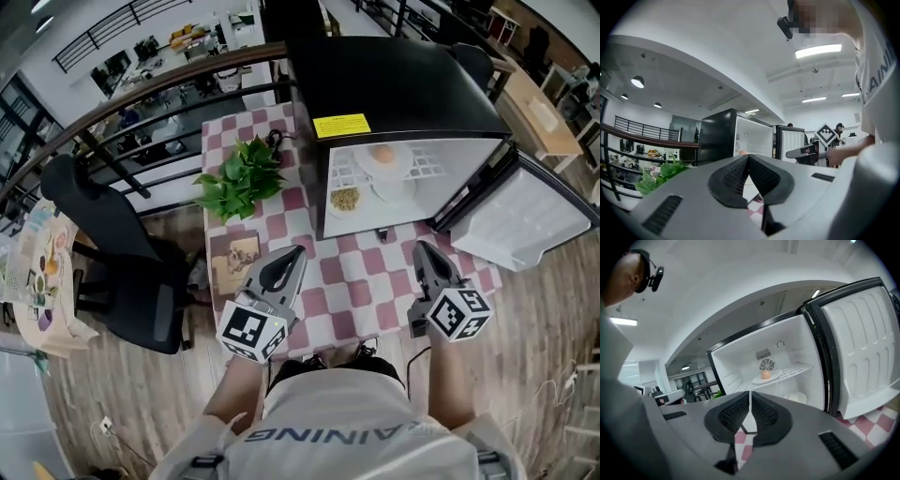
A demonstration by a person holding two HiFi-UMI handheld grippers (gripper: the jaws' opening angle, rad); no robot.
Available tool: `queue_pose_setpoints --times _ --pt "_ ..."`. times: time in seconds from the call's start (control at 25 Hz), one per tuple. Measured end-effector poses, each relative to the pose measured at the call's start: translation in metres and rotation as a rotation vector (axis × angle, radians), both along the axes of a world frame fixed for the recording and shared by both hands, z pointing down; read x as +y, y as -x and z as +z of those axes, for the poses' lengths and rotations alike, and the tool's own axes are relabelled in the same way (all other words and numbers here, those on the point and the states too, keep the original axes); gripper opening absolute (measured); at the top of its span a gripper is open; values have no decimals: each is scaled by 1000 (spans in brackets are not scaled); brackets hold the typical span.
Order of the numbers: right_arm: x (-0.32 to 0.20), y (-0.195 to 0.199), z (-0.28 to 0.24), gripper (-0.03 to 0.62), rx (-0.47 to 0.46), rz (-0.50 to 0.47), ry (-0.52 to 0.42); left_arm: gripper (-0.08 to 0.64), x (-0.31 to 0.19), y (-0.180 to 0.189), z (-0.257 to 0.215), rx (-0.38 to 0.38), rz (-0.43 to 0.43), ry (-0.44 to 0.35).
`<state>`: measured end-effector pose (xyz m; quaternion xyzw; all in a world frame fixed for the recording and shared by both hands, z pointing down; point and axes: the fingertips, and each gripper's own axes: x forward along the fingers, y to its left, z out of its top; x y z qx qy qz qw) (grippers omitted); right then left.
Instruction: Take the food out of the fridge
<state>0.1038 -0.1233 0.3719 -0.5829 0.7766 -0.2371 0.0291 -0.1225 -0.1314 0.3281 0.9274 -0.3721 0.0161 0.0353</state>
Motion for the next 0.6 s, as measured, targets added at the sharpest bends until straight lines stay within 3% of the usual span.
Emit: queue_pose_setpoints --times 0.16,0.4,0.6 --pt "-13 -12 -6 21 -173 59 37 8 2 -9 -4 8 36 -6" --pt "-66 -31 8 95 -615 147 169 7 5 -19 -12 0 37 -25" --pt "-102 -37 23 95 -774 172 227 8 2 -24 -12 -16 4 -23"
